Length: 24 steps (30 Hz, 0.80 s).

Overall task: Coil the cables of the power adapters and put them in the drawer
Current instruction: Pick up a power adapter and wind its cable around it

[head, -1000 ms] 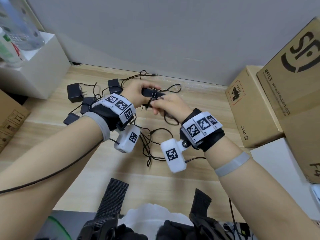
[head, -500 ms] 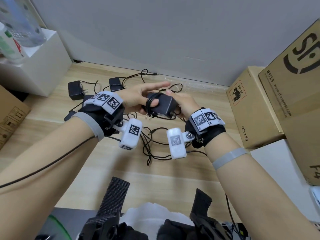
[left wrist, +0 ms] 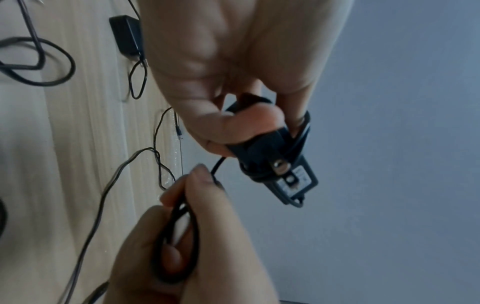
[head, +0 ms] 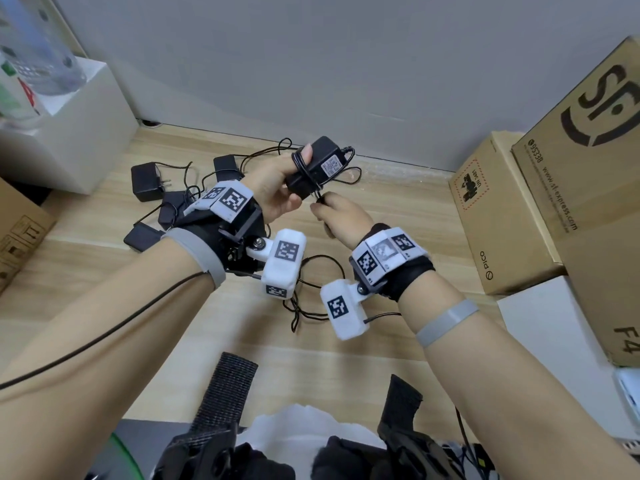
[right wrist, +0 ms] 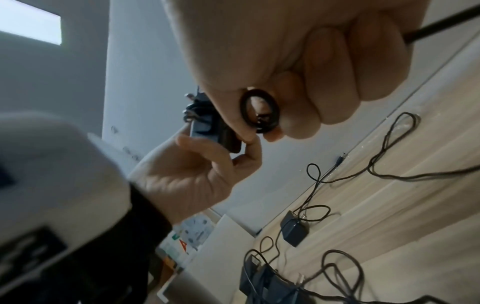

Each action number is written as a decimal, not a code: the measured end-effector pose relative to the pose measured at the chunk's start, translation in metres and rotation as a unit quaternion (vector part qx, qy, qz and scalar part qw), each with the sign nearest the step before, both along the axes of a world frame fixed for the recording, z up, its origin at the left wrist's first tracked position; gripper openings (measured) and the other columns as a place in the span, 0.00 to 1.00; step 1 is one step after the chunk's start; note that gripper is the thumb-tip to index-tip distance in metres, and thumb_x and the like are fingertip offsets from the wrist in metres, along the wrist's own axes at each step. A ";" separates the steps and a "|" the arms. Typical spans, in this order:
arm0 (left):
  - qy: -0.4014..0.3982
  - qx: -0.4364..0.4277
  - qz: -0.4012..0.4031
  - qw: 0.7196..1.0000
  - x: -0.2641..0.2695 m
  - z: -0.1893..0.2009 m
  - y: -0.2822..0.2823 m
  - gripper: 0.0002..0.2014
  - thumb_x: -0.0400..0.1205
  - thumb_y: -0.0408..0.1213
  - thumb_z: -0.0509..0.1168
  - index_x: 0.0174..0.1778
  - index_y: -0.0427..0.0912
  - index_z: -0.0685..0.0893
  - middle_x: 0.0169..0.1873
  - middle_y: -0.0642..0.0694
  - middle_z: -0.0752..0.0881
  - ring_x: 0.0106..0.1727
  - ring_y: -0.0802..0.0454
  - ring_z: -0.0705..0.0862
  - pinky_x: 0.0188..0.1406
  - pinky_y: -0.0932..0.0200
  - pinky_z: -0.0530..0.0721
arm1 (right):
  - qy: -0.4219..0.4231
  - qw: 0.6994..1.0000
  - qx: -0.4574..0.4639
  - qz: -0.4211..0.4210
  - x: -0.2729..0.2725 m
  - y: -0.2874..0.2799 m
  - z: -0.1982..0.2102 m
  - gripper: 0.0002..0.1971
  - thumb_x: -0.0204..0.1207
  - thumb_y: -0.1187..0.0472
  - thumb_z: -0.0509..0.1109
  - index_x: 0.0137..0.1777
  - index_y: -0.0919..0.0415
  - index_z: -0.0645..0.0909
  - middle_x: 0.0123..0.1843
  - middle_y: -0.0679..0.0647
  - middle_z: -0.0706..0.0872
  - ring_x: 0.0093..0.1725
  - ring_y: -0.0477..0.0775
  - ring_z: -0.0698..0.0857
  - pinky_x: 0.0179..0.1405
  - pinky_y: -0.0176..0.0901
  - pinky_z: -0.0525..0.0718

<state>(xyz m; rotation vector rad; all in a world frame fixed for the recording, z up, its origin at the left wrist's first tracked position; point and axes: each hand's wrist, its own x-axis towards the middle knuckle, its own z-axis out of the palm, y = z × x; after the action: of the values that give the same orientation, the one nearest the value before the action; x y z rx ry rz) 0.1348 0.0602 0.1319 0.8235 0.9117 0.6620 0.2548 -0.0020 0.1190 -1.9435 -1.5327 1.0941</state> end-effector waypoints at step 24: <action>0.343 0.386 -0.016 0.856 -0.005 -0.026 -0.007 0.22 0.71 0.33 0.74 0.62 0.47 0.84 0.58 0.43 0.80 0.55 0.54 0.78 0.43 0.80 0.68 | -0.120 0.986 0.107 0.048 0.002 -0.012 0.017 0.24 0.67 0.44 0.75 0.22 0.54 0.66 0.25 0.51 0.78 0.32 0.52 0.79 0.36 0.46 0.75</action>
<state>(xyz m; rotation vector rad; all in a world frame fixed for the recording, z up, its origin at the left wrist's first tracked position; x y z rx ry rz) 0.1298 0.0533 0.1063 1.8771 1.2773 0.7211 0.2571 -0.0136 0.1357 -1.9230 -1.8070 0.7146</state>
